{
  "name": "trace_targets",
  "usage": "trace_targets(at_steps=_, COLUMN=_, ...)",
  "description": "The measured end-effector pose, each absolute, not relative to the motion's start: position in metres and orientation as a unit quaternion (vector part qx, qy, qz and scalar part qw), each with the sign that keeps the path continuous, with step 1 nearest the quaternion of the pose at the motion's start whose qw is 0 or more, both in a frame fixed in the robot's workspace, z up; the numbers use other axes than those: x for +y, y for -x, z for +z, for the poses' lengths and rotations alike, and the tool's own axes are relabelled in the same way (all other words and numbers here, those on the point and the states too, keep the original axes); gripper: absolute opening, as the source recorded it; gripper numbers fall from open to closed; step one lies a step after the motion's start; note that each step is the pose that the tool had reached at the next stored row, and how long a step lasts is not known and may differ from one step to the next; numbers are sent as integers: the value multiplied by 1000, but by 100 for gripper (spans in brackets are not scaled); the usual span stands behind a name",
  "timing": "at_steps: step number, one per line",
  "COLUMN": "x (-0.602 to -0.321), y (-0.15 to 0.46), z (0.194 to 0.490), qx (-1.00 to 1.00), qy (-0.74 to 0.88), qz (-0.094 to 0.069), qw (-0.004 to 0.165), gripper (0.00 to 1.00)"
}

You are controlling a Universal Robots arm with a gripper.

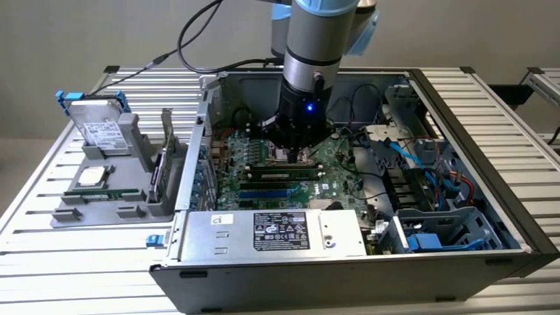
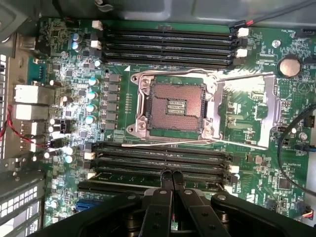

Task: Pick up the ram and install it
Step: 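Press down the ram until it locks into place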

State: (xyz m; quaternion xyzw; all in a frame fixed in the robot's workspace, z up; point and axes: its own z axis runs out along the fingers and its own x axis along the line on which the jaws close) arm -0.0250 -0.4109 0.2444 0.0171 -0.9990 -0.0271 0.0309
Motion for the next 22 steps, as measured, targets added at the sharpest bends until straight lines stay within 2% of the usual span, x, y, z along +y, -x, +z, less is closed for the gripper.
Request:
trace_targets(at_steps=8, x=-429, y=26, z=244, qx=-999, qy=-13, qz=-27, qw=31, gripper=10)
trace_targets(at_steps=22, x=-433, y=44, z=244, qx=-999, qy=-11, qz=-27, qw=31, gripper=10)
